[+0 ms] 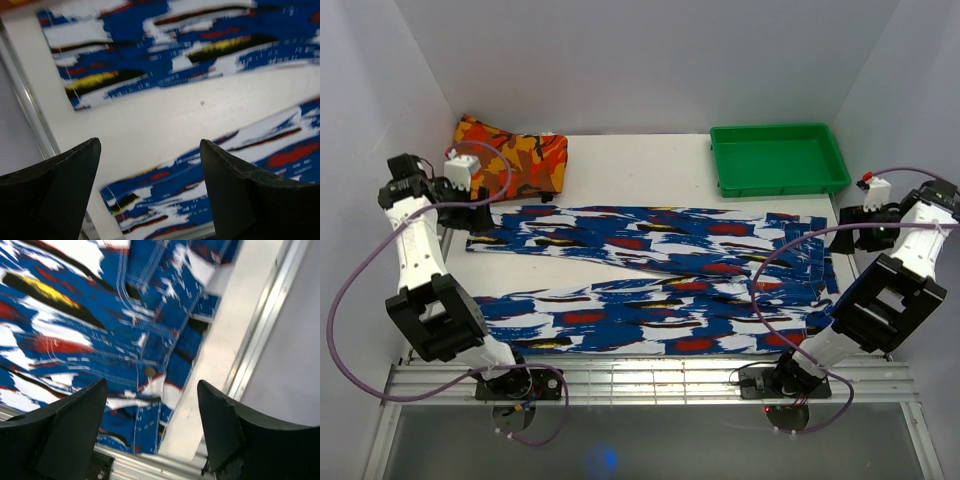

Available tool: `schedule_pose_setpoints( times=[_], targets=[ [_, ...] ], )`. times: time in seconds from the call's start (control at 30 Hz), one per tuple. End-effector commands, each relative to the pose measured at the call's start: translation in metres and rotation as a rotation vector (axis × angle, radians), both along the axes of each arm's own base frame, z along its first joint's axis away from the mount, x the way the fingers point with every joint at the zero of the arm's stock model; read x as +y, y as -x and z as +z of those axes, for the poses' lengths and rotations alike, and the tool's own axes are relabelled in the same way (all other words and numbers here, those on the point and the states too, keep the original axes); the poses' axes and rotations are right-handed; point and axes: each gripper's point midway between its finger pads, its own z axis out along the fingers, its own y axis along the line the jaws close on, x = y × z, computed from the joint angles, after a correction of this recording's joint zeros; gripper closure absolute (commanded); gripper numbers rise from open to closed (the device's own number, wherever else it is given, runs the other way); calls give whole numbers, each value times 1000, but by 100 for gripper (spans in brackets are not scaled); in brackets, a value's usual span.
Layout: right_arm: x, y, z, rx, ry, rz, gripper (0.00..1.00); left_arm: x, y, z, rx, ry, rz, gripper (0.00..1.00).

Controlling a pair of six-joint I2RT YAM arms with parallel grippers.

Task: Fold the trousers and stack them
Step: Flatten the trousers out

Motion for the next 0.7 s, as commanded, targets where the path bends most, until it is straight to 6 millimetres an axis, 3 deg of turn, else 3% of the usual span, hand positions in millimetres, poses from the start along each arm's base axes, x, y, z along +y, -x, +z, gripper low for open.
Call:
schedule_pose_setpoints(
  times=[0.0, 0.03, 0.13, 0.2, 0.3, 0.37, 0.43, 0.53, 0.63, 0.67],
  targets=[
    [37, -41, 11, -41, -95, 73, 25, -5, -46, 29, -72, 155, 49, 12],
    [41, -48, 1, -12, -110, 80, 27, -2, -58, 11, -26, 192, 63, 14],
    [62, -68, -17, 26, -140, 111, 31, -1, -78, -8, 31, 267, 119, 21],
    [75, -80, -31, 46, -120, 136, 35, -2, -88, -38, 102, 292, 138, 26],
    [88, -90, -60, 85, -103, 168, 39, 1, -99, -76, 155, 296, 159, 29],
    [93, -88, -80, 134, -106, 166, 40, 5, -104, -95, 170, 290, 164, 31],
    [97, -87, -98, 166, -93, 169, 43, 15, -104, -127, 227, 256, 170, 35],
    [97, -69, -124, 238, -60, 166, 48, 29, -88, -166, 314, 182, 173, 41],
    [89, -48, -144, 286, 11, 181, 50, 38, -58, -189, 378, 139, 169, 44],
    [87, -42, -150, 298, 30, 191, 50, 37, -37, -201, 425, 135, 171, 44]
  ],
)
